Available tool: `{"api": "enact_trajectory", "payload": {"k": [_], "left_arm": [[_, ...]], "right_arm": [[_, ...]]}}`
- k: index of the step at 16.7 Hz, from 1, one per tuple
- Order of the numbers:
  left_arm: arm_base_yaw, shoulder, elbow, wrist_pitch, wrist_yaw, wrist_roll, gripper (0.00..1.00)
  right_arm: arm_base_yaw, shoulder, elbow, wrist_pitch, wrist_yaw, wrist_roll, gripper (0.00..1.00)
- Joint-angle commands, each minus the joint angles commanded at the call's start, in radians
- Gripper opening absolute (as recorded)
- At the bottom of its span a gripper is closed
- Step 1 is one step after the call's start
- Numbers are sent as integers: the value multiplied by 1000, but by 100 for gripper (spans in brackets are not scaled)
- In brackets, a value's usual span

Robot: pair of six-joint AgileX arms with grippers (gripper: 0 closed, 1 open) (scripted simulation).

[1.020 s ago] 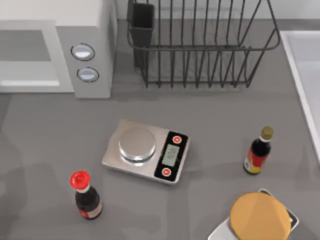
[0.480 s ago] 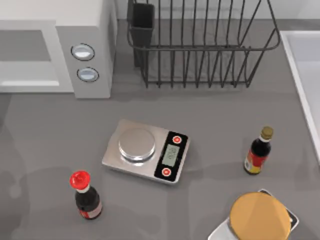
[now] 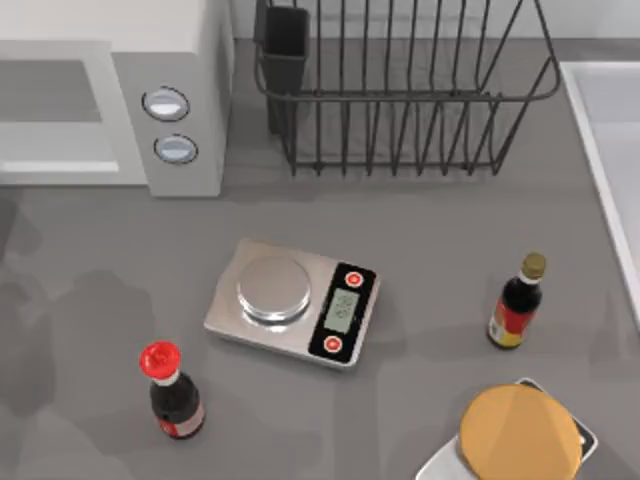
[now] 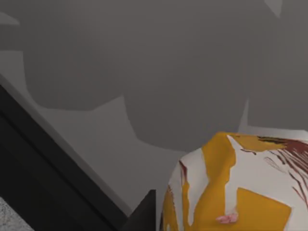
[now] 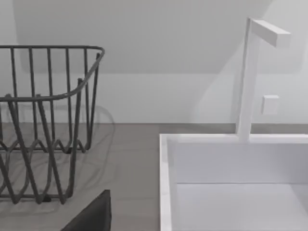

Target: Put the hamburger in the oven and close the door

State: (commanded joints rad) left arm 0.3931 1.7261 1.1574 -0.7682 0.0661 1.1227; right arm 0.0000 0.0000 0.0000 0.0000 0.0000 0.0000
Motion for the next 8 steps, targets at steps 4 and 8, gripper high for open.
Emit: {"api": "enact_trajectory", "payload": {"k": [4,8], "left_arm": [[-44,116,-26,360,51,-213,0],[-91,223,-74,773,104,-456,0]], "right_arm": [[0,0,0,0,0,0,100],[0,0,0,0,0,0,100]]}}
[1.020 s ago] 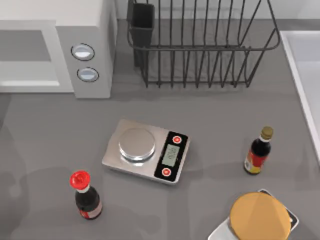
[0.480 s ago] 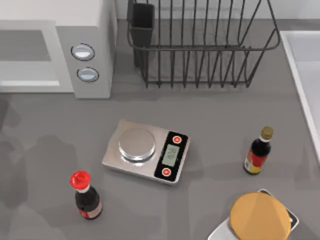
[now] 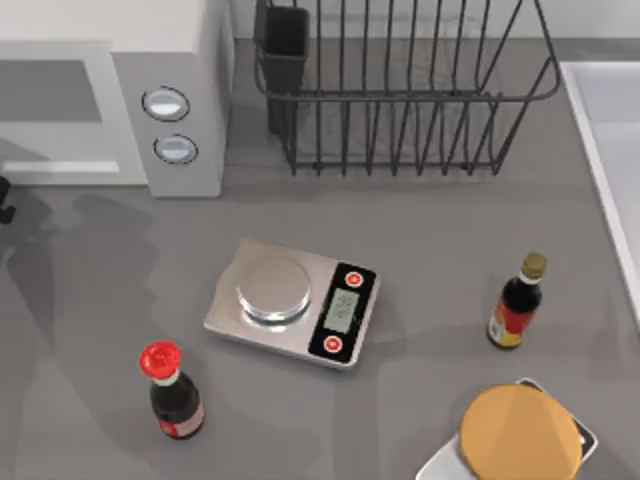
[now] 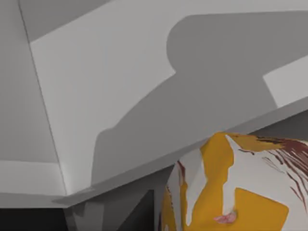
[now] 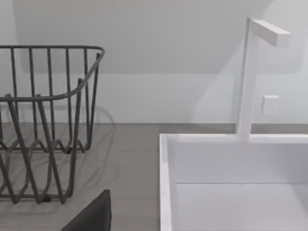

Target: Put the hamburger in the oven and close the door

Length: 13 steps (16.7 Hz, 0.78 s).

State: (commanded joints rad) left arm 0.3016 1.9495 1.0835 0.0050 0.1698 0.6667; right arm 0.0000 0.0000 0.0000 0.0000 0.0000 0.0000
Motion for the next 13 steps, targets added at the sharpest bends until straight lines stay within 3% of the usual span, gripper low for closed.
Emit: {"api": "enact_trajectory", "payload": {"k": [7,13], "left_arm": [[-58,162,-93,632,70,-412,0],[-64,200,-110,807,91,-561,0]], "right_arm": [[0,0,0,0,0,0,100],[0,0,0,0,0,0,100]]}}
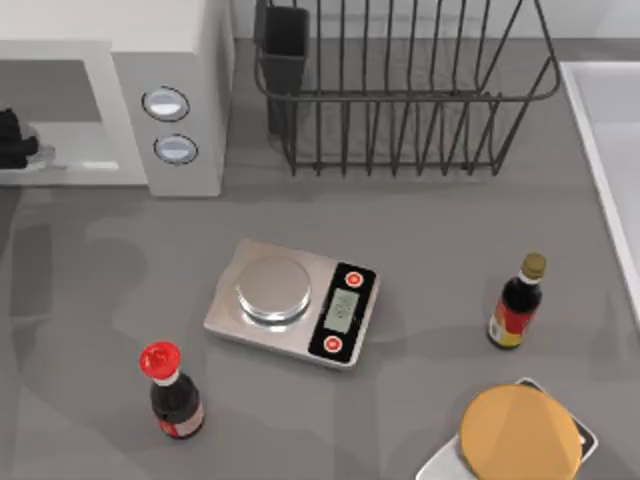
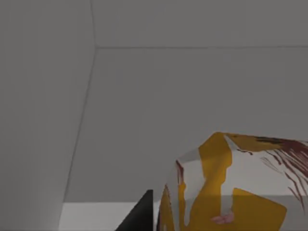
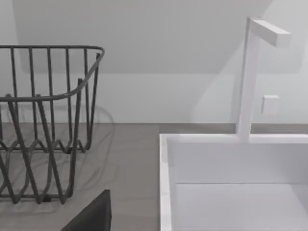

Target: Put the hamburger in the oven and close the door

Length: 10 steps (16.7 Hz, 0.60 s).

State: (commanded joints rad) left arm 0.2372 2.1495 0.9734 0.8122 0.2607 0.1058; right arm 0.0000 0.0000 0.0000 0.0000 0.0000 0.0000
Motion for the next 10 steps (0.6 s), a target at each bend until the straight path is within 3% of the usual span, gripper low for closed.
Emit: {"api": "enact_trajectory", "payload": {"k": [6,10], "left_arm": [[-4,-2,13,-8,-1,4,0],[-7,7,153,-90,4,16,0]], "right_arm": [[0,0,0,0,0,0,100],[0,0,0,0,0,0,100]]}}
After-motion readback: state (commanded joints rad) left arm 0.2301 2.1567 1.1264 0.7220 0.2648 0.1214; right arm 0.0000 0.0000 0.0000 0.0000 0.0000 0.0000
